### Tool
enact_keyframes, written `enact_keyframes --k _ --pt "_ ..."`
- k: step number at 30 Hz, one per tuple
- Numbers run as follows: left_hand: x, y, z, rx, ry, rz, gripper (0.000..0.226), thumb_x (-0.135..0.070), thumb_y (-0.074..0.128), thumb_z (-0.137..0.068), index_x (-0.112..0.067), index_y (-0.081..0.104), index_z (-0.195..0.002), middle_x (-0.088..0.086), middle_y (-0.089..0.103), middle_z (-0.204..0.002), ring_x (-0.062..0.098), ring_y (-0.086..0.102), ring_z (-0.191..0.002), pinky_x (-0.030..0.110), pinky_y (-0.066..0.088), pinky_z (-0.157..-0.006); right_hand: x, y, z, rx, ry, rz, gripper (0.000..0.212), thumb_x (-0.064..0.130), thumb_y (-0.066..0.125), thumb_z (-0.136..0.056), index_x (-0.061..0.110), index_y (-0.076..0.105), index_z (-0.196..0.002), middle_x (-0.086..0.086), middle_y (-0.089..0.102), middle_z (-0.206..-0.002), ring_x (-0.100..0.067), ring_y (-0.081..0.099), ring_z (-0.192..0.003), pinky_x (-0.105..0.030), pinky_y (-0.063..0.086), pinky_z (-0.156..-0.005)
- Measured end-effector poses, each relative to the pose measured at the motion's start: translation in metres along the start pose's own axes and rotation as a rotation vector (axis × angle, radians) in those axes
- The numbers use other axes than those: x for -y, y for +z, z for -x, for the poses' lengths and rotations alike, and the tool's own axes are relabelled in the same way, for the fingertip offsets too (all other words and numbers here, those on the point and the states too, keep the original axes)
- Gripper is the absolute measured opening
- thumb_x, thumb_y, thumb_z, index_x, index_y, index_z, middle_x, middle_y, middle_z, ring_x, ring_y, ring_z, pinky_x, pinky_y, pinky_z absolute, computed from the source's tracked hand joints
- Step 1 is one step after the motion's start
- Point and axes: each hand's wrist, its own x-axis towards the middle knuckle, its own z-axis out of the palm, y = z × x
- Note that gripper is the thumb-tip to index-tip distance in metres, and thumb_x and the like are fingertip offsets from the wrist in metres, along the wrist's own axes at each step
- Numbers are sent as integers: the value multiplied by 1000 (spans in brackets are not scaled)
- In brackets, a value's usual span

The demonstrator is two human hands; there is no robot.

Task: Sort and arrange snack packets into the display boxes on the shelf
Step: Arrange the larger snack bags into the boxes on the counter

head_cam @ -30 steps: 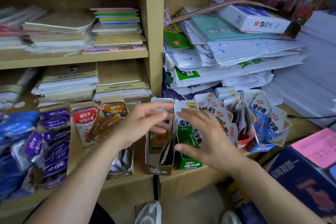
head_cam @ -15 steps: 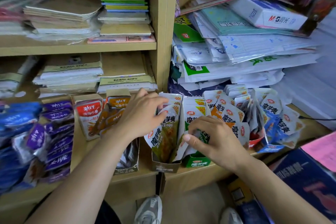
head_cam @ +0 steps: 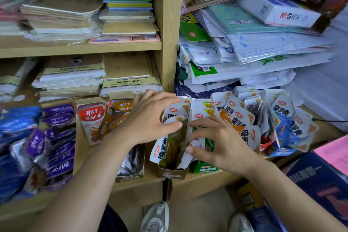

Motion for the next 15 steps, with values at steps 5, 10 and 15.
enact_keyframes --k 5,10,15 --pt "3 -6 8 -89 88 -10 61 -70 51 -74 -41 66 -126 -28 56 -114 7 41 -112 38 29 -93 -5 -2 1 -55 19 -68 51 71 60 -85 28 70 -112 15 64 -125 -8 54 -120 -45 48 -97" --pt "1 -4 20 -102 133 49 48 -62 54 -80 -40 71 -119 -29 56 -101 6 44 -102 36 32 -93 -13 -16 -8 -105 222 153 82 80 42 -80 21 60 -135 6 60 -136 -21 48 -127 -47 38 -105" --pt "0 2 19 -124 92 145 37 -57 55 -86 -39 75 -110 -26 60 -96 7 46 -99 40 43 -89 -25 -18 -21 154 357 263 72 53 57 -92 27 31 -154 11 30 -156 -26 26 -136 -48 24 -108"
